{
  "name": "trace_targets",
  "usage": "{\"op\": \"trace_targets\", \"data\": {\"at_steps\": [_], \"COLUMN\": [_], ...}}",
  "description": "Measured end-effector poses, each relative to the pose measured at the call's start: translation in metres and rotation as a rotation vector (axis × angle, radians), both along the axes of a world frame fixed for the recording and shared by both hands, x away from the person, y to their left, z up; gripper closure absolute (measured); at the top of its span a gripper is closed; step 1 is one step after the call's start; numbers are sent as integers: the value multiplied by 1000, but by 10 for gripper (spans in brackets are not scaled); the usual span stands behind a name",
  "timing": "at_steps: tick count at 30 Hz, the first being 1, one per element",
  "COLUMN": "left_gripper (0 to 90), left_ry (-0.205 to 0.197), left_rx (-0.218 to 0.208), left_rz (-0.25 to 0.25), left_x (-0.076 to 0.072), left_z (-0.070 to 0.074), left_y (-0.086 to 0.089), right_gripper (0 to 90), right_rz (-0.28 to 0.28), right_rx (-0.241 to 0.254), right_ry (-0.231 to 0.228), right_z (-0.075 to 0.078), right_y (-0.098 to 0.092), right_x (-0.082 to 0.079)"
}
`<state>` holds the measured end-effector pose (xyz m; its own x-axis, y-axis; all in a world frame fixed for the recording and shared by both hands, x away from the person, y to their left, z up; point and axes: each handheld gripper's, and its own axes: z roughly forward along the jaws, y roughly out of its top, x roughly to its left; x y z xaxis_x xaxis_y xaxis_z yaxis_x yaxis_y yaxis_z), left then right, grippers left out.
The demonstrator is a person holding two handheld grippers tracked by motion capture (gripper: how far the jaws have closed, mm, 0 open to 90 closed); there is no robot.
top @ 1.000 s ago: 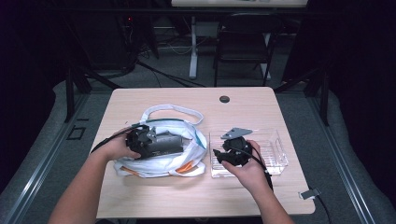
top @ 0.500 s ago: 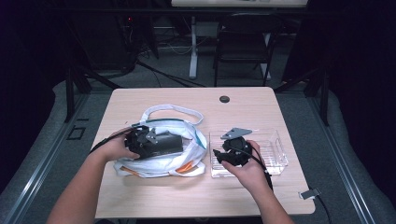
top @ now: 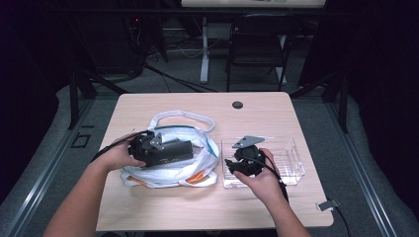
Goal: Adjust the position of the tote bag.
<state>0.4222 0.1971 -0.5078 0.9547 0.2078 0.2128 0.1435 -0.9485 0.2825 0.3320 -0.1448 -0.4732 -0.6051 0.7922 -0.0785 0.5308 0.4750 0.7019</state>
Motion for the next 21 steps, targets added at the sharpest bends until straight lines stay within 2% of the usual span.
{"op": "trace_targets", "data": {"at_steps": [2, 11, 21], "left_gripper": [432, 432, 433], "left_ry": [5, 19, 31], "left_rx": [4, -39, -68], "left_rz": [0, 9, 22], "left_x": [-1, -8, -12], "left_z": [3, 20, 30], "left_y": [0, -2, 1], "right_gripper": [458, 454, 477], "right_rz": [5, 17, 46], "right_rx": [0, -18, -36], "right_ry": [-3, -18, -38], "right_z": [-1, 0, 0], "right_y": [1, -1, -3], "right_x": [0, 1, 1]}}
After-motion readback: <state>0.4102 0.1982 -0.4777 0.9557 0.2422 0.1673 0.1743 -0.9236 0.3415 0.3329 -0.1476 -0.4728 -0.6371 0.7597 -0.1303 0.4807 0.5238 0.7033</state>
